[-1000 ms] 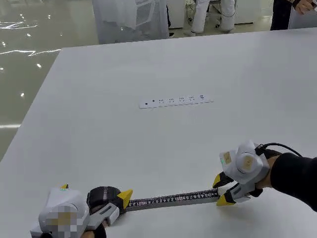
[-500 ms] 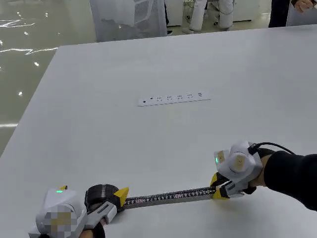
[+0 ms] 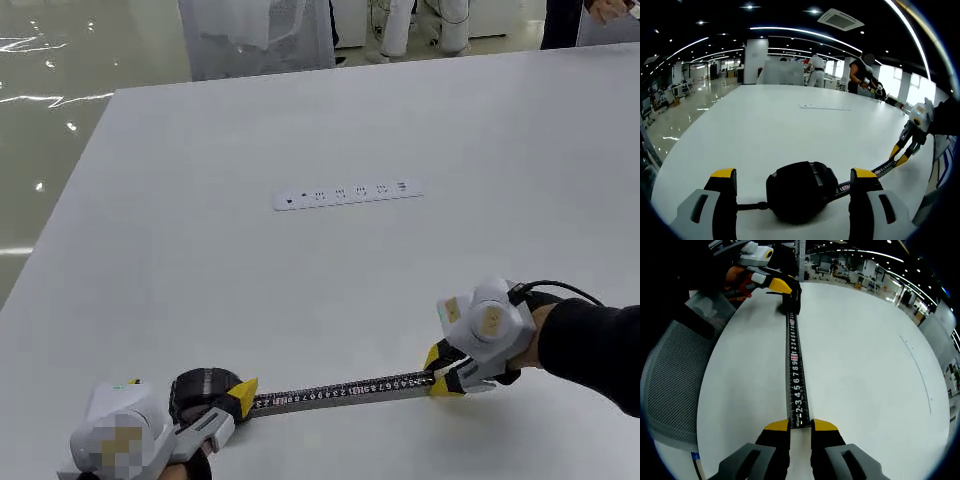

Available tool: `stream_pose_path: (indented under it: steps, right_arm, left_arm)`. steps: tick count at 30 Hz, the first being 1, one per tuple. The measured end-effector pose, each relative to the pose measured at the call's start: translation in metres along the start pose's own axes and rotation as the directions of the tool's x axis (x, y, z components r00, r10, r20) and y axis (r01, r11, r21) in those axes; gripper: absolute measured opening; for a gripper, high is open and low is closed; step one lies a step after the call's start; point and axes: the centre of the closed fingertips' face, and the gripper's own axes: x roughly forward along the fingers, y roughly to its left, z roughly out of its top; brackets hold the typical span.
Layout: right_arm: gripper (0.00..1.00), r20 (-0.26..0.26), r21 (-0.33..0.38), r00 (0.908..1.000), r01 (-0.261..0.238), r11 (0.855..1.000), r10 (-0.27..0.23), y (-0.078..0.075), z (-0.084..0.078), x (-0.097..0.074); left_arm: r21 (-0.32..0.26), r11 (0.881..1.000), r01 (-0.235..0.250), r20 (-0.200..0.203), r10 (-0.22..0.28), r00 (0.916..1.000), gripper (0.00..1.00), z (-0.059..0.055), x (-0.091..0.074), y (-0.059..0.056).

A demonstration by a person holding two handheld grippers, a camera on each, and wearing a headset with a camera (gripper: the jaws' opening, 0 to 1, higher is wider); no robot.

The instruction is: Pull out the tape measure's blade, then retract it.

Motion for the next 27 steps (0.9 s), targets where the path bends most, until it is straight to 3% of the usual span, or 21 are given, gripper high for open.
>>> stream_pose_path:
  steps: [3, 6, 10, 13, 20, 23, 25, 27]
  right_arm:
    - [0.11, -0.017, 0.024, 0.9999, 0.001, 1.000, 0.000, -0.001, 0.002, 0.001]
    - [0.10, -0.053, -0.032, 0.9986, -0.001, 0.999, -0.001, 0.001, 0.002, 0.001]
    - [0.10, -0.081, 0.060, 0.9966, 0.020, 0.998, -0.015, 0.000, 0.000, 0.000]
    - [0.10, -0.111, 0.030, 0.9936, 0.023, 0.999, -0.019, 0.001, 0.002, 0.002]
    - [0.10, -0.107, 0.040, 0.9941, 0.017, 0.999, -0.012, 0.001, 0.000, 0.002]
    - [0.11, -0.127, 0.041, 0.9917, 0.025, 0.999, -0.020, 0.001, 0.001, 0.002]
    - [0.11, -0.138, 0.136, 0.9897, 0.057, 0.989, -0.038, 0.001, 0.000, 0.002]
    - [0.11, -0.141, 0.117, 0.9894, 0.049, 0.992, -0.033, 0.000, 0.001, 0.002]
  left_arm:
    - [-0.006, 1.000, -0.001, -0.007, 0.001, 1.0000, 0.89, -0.002, 0.000, 0.000]
    - [-0.005, 1.000, 0.003, -0.006, -0.003, 1.0000, 0.87, -0.003, 0.001, -0.002]
    - [-0.017, 1.000, 0.011, -0.019, -0.012, 0.9998, 0.81, -0.008, 0.004, -0.004]
    - [-0.017, 1.000, 0.021, -0.030, -0.021, 0.9993, 0.77, -0.013, 0.006, -0.009]
    - [-0.024, 0.999, 0.031, -0.048, -0.032, 0.9983, 0.69, -0.015, 0.007, -0.017]
    - [-0.017, 1.000, 0.008, -0.066, -0.009, 0.9978, 0.66, -0.016, 0.008, -0.012]
    - [-0.014, 1.000, -0.012, -0.081, 0.011, 0.9967, 0.61, -0.017, 0.009, -0.007]
    - [-0.037, 0.999, -0.004, -0.095, 0.001, 0.9955, 0.61, -0.017, 0.010, -0.009]
